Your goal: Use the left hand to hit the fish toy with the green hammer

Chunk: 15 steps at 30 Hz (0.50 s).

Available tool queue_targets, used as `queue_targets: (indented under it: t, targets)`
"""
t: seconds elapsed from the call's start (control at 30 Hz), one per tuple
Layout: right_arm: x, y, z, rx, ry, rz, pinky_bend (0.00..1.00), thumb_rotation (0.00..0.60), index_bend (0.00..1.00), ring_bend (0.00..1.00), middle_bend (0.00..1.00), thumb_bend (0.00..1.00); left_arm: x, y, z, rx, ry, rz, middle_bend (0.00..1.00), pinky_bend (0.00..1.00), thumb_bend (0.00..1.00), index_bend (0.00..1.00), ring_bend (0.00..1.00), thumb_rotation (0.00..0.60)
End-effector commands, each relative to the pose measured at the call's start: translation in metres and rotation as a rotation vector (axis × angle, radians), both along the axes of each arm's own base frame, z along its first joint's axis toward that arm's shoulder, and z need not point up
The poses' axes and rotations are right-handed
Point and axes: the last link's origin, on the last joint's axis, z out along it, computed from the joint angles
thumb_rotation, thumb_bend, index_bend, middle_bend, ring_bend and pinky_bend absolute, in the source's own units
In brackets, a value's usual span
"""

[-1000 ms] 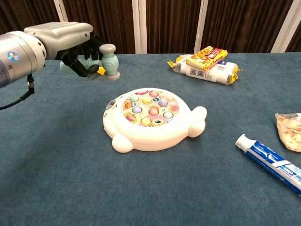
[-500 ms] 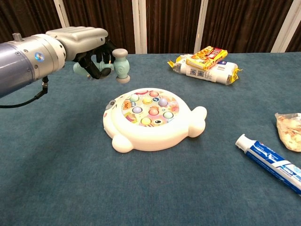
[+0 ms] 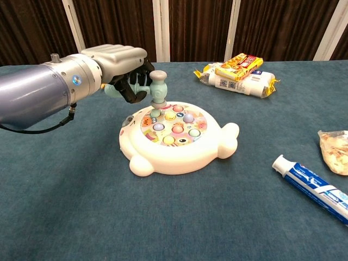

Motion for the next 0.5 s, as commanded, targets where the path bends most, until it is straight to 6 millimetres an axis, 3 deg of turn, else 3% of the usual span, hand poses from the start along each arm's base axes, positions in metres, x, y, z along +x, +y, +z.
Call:
queue_targets:
  t: [0.03,0.5]
  targets:
    - [0.000,0.000,0.000,-0.001,0.000,-0.001,0.00,0.600,0.00,0.00,0.00,0.23,-0.002,0.001,-0.002,-0.002,0.000,0.009,0.52,0.52,0.76,0.63,0.39,0.600]
    - [-0.001,-0.001,0.000,-0.001,0.000,-0.007,0.00,0.600,0.00,0.00,0.00,0.23,-0.012,0.002,-0.005,-0.009,0.029,0.023,0.52,0.52,0.76,0.63,0.39,0.600]
